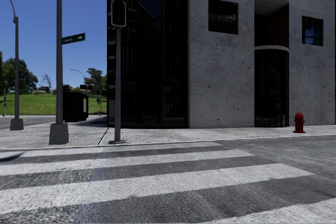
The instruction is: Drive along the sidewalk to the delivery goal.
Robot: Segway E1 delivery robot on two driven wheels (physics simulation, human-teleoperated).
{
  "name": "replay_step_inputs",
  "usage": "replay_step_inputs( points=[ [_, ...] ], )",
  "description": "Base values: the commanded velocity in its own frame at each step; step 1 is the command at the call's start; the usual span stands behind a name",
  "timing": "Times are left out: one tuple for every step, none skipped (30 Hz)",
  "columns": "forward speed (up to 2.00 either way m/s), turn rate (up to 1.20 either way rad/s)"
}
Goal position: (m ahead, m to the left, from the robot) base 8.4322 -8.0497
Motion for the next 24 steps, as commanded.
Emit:
replay_step_inputs(
  points=[
    [1.8,0.0],
    [1.81,0.0],
    [1.81,0.0],
    [1.81,0.0],
    [1.81,0.0],
    [1.81,0.0],
    [1.84,0.0],
    [1.92,0.0],
    [2.0,0.0],
    [2.0,0.0],
    [1.99,0.0],
    [1.99,0.0],
    [1.99,0.0],
    [1.99,0.0],
    [1.99,0.0],
    [1.99,0.0],
    [1.99,0.0],
    [1.99,0.0],
    [1.99,0.0],
    [1.99,0.0],
    [1.99,0.0],
    [2.0,0.0],
    [2.0,0.0],
    [2.0,0.0]
  ],
)
